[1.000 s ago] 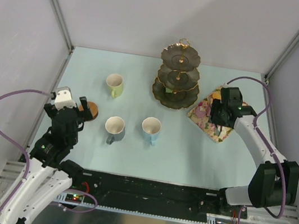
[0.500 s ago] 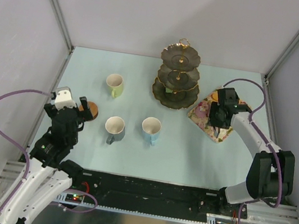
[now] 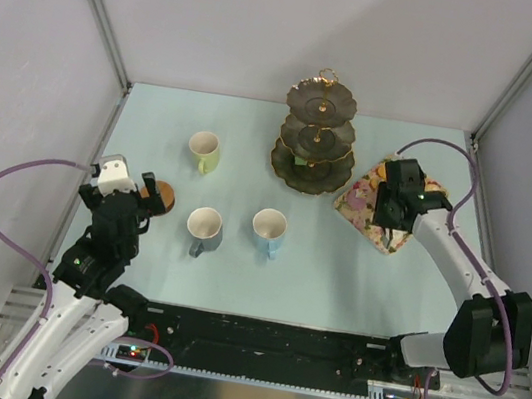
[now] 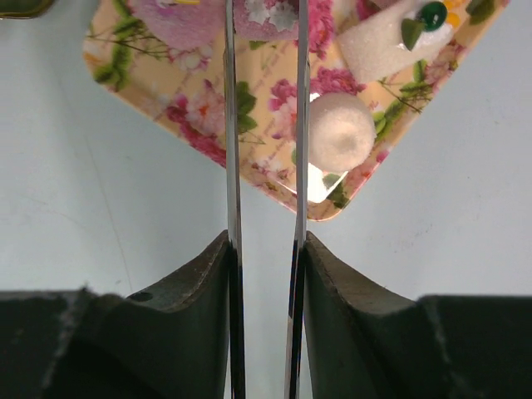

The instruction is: Serve the afternoon tea

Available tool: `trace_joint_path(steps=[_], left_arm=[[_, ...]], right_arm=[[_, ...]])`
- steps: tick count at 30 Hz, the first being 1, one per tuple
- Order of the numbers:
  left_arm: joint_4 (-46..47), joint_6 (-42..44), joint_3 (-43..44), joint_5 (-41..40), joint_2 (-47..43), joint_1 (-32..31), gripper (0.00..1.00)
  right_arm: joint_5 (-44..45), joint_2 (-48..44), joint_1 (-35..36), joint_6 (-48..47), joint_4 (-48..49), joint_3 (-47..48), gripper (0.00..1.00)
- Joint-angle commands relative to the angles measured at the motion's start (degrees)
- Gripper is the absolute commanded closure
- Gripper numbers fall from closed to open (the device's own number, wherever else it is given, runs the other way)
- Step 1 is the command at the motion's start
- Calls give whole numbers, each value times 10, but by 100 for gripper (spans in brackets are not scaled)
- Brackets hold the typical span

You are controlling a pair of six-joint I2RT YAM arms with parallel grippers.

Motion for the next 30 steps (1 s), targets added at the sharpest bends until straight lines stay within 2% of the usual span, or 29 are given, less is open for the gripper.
trace_joint_path(steps=[1, 12, 30], left_arm=[[24, 13, -6, 0, -1, -3, 0], [24, 14, -7, -1, -2, -3, 0], [24, 14, -6, 1, -2, -6, 0]], right_arm=[[33, -21, 32, 1, 9, 43, 64], [0, 40, 90, 14, 50, 116, 64], [-84, 144, 90, 36, 168, 139, 64]])
